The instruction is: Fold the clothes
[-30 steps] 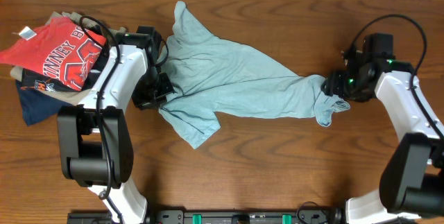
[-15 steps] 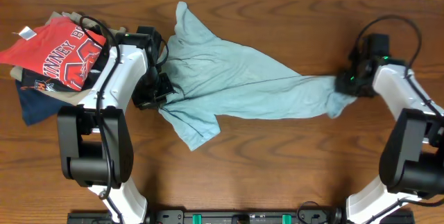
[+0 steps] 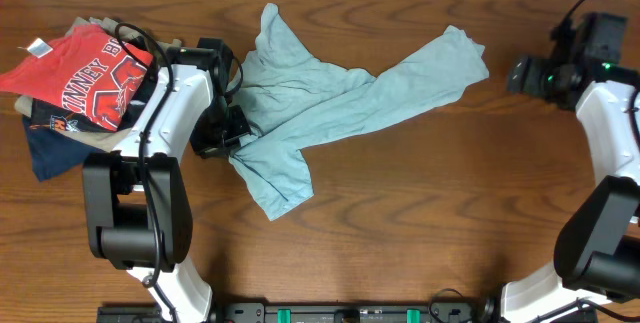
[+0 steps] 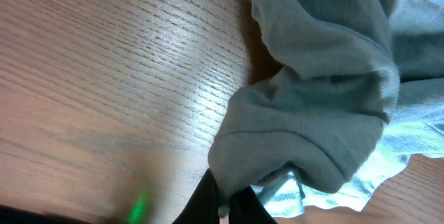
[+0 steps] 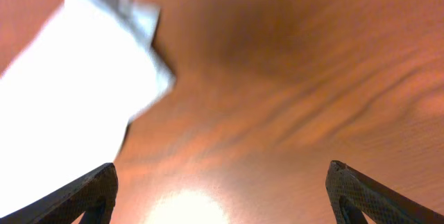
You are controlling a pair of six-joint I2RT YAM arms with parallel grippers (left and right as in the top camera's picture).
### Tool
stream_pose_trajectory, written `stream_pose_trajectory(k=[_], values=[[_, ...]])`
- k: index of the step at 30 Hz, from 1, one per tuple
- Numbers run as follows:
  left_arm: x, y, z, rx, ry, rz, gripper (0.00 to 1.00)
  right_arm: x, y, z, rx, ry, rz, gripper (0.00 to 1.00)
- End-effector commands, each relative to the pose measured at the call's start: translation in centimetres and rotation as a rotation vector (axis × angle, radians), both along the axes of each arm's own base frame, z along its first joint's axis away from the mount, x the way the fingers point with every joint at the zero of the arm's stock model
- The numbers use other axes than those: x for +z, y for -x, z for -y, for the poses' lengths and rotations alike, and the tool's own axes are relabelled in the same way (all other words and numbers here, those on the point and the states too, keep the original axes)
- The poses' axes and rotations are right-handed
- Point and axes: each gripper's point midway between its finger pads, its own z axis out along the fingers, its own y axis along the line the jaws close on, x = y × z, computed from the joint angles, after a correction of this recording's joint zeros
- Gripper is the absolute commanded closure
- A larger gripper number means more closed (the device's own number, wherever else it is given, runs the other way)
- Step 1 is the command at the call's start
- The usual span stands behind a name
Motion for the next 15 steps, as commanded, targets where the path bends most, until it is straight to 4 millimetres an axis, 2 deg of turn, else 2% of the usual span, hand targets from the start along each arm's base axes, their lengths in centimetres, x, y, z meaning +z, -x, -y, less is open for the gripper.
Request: stream_pose_trajectory(k=[1, 4, 7, 10, 15], values=[[0.1, 0.1, -0.4, -0.016, -0.017, 0.0, 0.94, -2.9, 1.6, -3.0, 0.067, -0.06, -0.071, 0.06], [0.1, 0.0, -0.4, -0.017, -0.016, 0.0, 0.94, -4.6, 1.8, -4.3, 0.095, -0.059, -0.064, 0.07], [0.0, 0.0, -0.4, -0.017, -0.016, 0.0, 0.94, -5.8, 1.1, -5.1, 0.098, -0.056, -0.006, 0.16], [0.1, 0.0, -0.4, -0.017, -0.016, 0.0, 0.94, -6.1, -0.1, -5.5, 0.064, -0.07, 0.082, 0.26], [0.1, 0.0, -0.4, -0.016, -0.017, 0.0, 0.94, -6.8, -0.7, -5.8, -0.037, -0.127, 0.17, 0.34]])
